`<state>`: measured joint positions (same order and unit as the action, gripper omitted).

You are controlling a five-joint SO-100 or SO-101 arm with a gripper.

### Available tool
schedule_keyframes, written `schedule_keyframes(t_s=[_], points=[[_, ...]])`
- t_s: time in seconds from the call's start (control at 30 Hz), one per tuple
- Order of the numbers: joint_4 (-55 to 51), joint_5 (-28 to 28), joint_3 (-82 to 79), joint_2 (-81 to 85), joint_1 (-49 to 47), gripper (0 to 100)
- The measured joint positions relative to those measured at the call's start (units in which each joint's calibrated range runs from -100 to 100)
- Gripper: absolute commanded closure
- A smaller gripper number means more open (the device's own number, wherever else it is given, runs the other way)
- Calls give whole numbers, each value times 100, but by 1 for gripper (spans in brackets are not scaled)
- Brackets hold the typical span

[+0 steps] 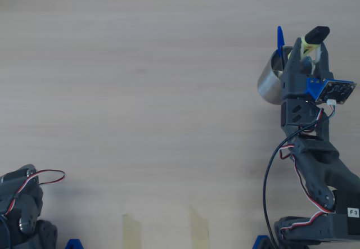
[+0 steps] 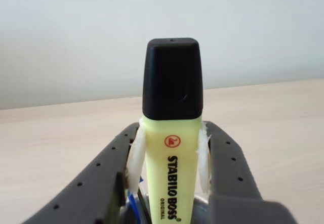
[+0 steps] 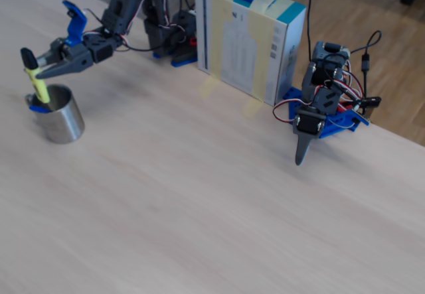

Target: Grab the yellow pen and put it in the silver cup.

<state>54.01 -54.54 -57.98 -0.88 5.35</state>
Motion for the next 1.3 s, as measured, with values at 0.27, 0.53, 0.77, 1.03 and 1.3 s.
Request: schedule_keyframes(t_s=[0.27, 0.53, 0.77, 1.03, 1.3], points=[[0, 5, 0, -383, 0, 87], [-8, 236, 9, -650, 33, 86], [-420, 246, 54, -759, 33, 86], [-908, 277, 108, -759, 25, 86], [-1143, 277, 126, -759, 0, 78]])
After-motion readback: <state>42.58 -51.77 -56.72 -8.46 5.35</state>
